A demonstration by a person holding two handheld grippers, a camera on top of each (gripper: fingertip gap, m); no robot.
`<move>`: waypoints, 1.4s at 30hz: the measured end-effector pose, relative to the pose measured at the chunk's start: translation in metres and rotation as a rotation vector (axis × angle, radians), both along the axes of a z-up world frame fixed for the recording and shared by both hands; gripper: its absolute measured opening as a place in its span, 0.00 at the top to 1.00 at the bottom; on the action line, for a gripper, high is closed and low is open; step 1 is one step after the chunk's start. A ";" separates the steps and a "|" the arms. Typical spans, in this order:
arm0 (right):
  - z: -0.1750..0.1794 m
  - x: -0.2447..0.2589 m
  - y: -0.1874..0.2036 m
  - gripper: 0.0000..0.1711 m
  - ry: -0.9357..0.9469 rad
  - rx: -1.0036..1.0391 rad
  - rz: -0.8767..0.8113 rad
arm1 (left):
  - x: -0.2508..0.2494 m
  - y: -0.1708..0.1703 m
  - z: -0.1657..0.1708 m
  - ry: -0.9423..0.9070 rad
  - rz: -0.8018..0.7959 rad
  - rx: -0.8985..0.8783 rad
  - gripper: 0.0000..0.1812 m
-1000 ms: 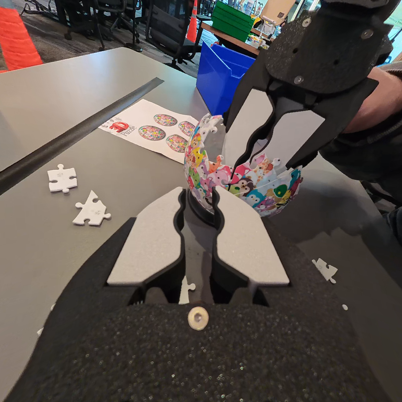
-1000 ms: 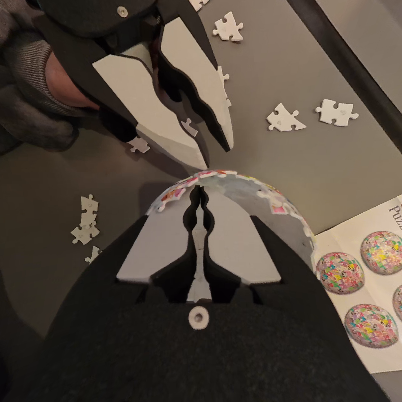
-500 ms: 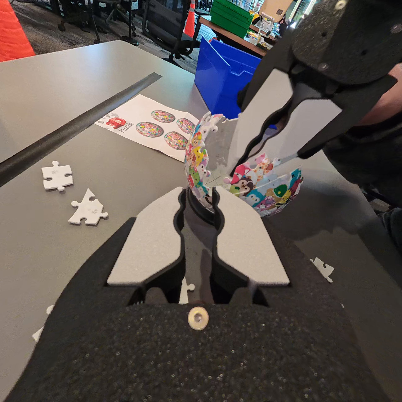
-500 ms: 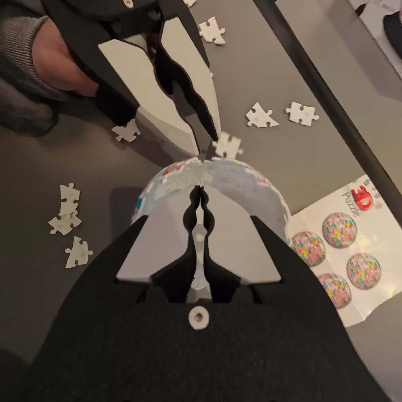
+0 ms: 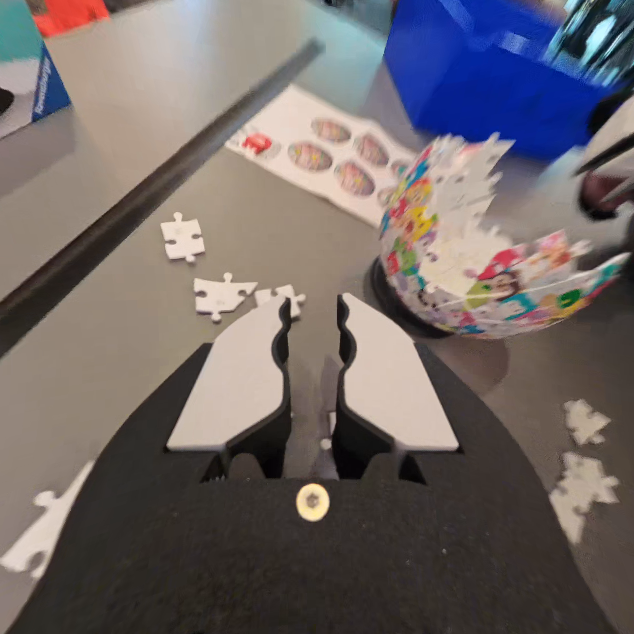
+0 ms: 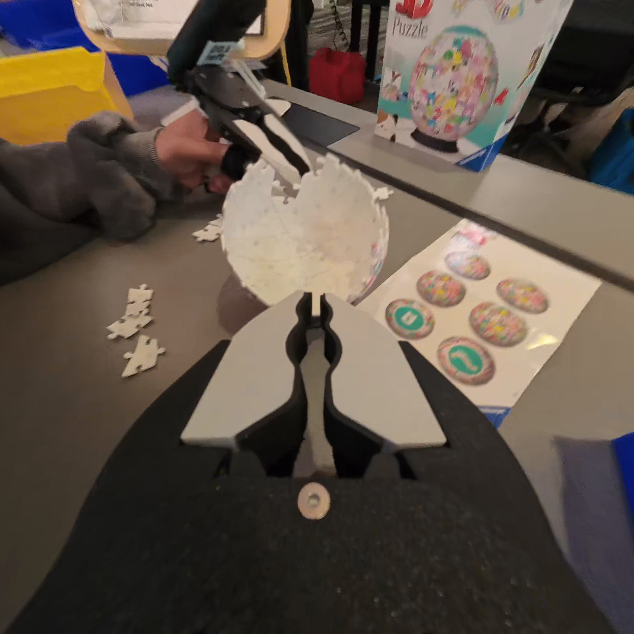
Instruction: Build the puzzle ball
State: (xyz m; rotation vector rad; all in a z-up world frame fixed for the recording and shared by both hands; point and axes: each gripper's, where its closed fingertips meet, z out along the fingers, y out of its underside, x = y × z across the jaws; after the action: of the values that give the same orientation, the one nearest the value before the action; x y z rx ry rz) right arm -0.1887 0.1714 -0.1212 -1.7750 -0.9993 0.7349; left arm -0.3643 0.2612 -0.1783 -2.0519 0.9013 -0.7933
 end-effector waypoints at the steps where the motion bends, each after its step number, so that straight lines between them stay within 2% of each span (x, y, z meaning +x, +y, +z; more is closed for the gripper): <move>1: -0.005 0.004 -0.005 0.97 0.016 -0.022 0.001 | -0.002 0.003 -0.008 0.088 -0.016 0.026 0.84; 3: -0.013 0.014 -0.013 0.98 0.008 -0.030 -0.007 | -0.005 0.012 -0.020 0.221 -0.012 0.079 0.84; 7: -0.015 0.028 -0.020 0.98 -0.012 -0.015 -0.009 | 0.006 0.024 -0.040 0.347 -0.020 0.072 0.72; 8: -0.013 0.030 -0.021 0.98 -0.009 -0.011 -0.014 | 0.009 0.026 -0.041 0.358 -0.022 0.092 0.72; 10: -0.009 0.035 -0.021 0.98 0.003 -0.008 -0.023 | 0.013 0.024 -0.041 0.369 -0.031 0.075 0.79; 14: -0.003 0.039 -0.024 0.98 0.038 -0.007 -0.027 | 0.007 0.018 -0.040 0.402 -0.007 0.089 0.79; 17: 0.005 0.037 -0.024 0.98 0.068 -0.008 -0.018 | -0.008 0.011 -0.034 0.471 0.041 0.167 0.79; 19: 0.019 0.028 -0.028 0.98 0.122 -0.035 0.023 | -0.020 0.004 -0.015 0.487 0.087 0.236 0.79; 22: 0.045 0.002 -0.041 0.98 0.205 -0.133 0.156 | -0.023 -0.024 0.040 0.448 0.111 0.346 0.79; 23: 0.055 -0.011 -0.044 0.97 0.224 -0.175 0.206 | -0.017 -0.040 0.061 0.437 0.095 0.396 0.87; 24: 0.065 -0.024 -0.046 0.94 0.248 -0.224 0.254 | -0.008 -0.057 0.081 0.422 0.071 0.456 1.00; 27: 0.095 -0.068 -0.054 0.94 0.297 -0.360 0.392 | 0.022 -0.104 0.120 0.437 0.027 0.588 1.00; 29: 0.094 -0.085 -0.060 0.96 0.193 -0.389 0.448 | 0.022 -0.118 0.125 0.523 0.054 0.631 1.00; 32: 0.087 -0.082 -0.068 0.97 0.133 -0.334 0.422 | 0.001 -0.130 0.114 0.486 0.137 0.533 1.00; 35: 0.058 -0.054 -0.085 0.96 0.098 -0.328 0.354 | -0.031 -0.162 0.086 0.366 0.203 0.257 1.00; 36: 0.047 -0.043 -0.095 0.96 0.099 -0.338 0.342 | -0.039 -0.180 0.075 0.329 0.202 0.160 0.97; 39: 0.016 -0.015 -0.118 0.96 0.096 -0.343 0.285 | -0.057 -0.242 0.045 0.258 0.195 -0.079 0.65; 40: 0.008 -0.008 -0.124 0.96 0.094 -0.339 0.268 | -0.056 -0.260 0.038 0.234 0.184 -0.108 0.62; 42: -0.003 -0.001 -0.132 0.96 0.098 -0.321 0.241 | -0.043 -0.283 0.029 0.216 0.162 -0.070 0.62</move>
State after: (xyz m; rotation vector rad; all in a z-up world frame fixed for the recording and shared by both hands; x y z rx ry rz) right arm -0.1894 0.0394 -0.1238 -1.8859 -1.0866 1.1772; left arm -0.4072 -0.0217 -0.1497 -2.2716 0.8193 -0.5301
